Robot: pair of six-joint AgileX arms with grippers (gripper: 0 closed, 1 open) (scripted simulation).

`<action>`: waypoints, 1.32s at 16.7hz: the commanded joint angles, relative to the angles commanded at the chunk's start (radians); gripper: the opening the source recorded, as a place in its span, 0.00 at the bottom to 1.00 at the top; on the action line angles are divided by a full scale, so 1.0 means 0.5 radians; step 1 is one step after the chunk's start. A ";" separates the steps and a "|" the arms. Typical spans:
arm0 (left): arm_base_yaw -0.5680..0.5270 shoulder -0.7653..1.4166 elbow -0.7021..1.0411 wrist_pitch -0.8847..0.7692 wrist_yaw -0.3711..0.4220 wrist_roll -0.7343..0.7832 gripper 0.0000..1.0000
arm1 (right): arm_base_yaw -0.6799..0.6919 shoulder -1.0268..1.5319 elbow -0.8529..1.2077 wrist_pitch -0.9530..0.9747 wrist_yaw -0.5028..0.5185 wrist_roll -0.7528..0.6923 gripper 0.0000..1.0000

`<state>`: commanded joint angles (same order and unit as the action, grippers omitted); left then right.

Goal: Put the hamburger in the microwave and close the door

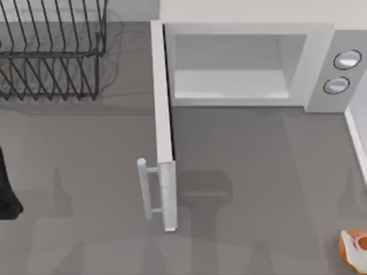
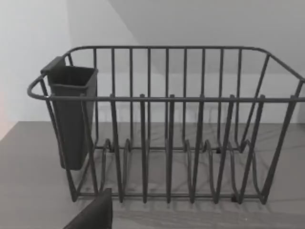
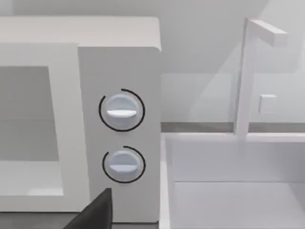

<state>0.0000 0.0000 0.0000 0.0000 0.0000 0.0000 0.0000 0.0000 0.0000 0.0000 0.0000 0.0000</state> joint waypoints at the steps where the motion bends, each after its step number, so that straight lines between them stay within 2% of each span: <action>1: 0.000 0.000 0.000 0.000 0.000 0.000 1.00 | 0.000 0.000 0.000 0.000 0.000 0.000 1.00; 7: 0.000 0.000 0.000 0.000 0.000 0.000 1.00 | 0.086 0.326 0.222 -0.275 0.001 0.076 1.00; 18: 0.000 0.000 0.000 0.000 0.000 0.000 1.00 | 0.482 2.125 1.221 -1.519 0.001 0.410 1.00; 22: 0.000 0.000 0.000 0.000 0.000 0.000 1.00 | 0.591 2.608 1.483 -1.846 -0.004 0.497 1.00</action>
<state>0.0000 0.0000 0.0000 0.0000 0.0000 0.0000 0.2953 1.3041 0.7417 -0.9231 -0.0019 0.2484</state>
